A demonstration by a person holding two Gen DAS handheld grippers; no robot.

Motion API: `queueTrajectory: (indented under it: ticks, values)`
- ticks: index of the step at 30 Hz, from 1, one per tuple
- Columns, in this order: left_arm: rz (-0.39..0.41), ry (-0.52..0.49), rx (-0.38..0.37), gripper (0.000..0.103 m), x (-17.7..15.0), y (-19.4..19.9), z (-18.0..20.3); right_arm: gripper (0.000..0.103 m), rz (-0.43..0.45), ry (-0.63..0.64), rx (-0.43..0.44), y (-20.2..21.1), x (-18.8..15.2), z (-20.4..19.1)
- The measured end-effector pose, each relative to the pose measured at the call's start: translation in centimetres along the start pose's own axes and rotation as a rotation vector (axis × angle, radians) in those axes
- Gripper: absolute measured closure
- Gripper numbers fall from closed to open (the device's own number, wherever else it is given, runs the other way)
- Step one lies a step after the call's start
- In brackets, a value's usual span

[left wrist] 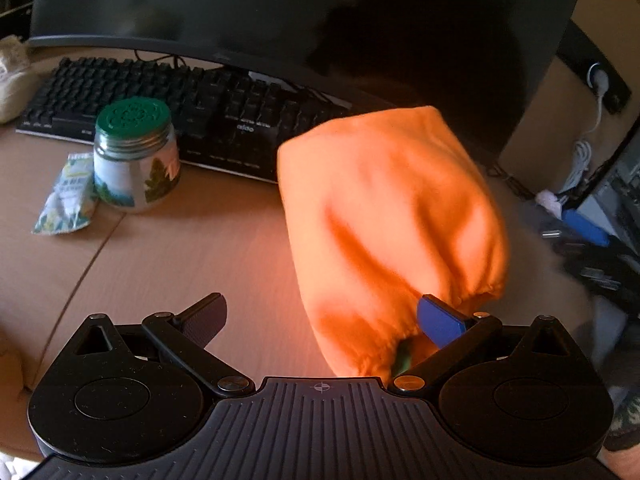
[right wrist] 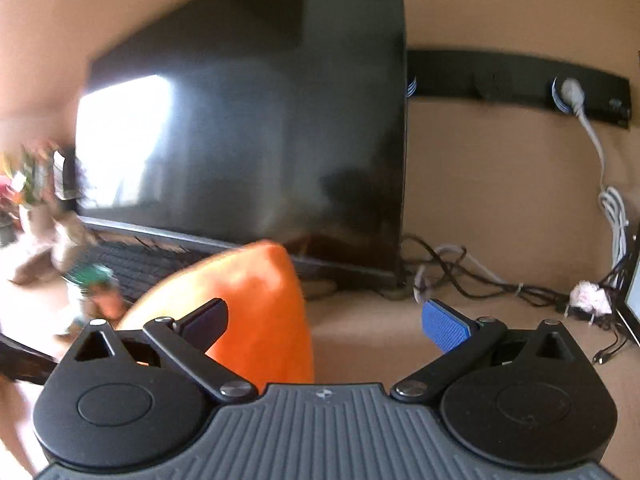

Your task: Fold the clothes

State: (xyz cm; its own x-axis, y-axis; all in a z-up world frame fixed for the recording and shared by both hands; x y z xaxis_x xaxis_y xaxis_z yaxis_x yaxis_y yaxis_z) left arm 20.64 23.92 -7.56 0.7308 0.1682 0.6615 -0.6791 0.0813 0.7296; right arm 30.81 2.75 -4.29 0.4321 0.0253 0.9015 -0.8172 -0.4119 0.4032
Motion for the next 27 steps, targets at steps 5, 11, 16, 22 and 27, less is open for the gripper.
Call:
queueTrajectory:
  ticks: [5, 11, 16, 22, 27]
  values:
    - [-0.066, -0.036, -0.002, 0.0, -1.5, -1.0, 0.6, 0.0, -0.334, 0.05, -0.036, -4.7, -5.5, 0.1]
    - [-0.091, -0.114, -0.021, 0.0, -2.2, -1.7, 1.7, 0.0, -0.208, 0.059, 0.063, 0.5, -6.3, 0.6]
    - [-0.129, -0.147, 0.079, 0.0, -2.0, -3.9, 1.4, 0.0, -0.246, 0.18, 0.123, 0.7, -8.7, -1.6]
    - [-0.127, -0.132, 0.134, 0.0, -1.4, -3.4, -0.3, 0.0, -0.238, 0.209, 0.206, 0.2, -8.5, -3.6]
    - [-0.129, -0.1, 0.13, 0.0, -1.6, -3.3, -0.7, 0.0, -0.203, 0.214, 0.286, 1.7, -7.7, -5.6]
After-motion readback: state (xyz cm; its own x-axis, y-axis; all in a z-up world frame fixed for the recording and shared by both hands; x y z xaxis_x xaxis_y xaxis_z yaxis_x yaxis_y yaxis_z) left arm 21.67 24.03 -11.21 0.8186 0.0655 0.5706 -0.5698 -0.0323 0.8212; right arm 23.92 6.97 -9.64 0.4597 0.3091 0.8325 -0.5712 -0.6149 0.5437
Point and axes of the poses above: each gripper's, at about its wrist camera, not at the fingertips, and y roughly against the way its jaws point, z to its right, x to its top, the point moved 7 cm from there along -y, roughly the way its jaws point, and after that the axes turned 10 degrees about -y, right-handed, at the moved point
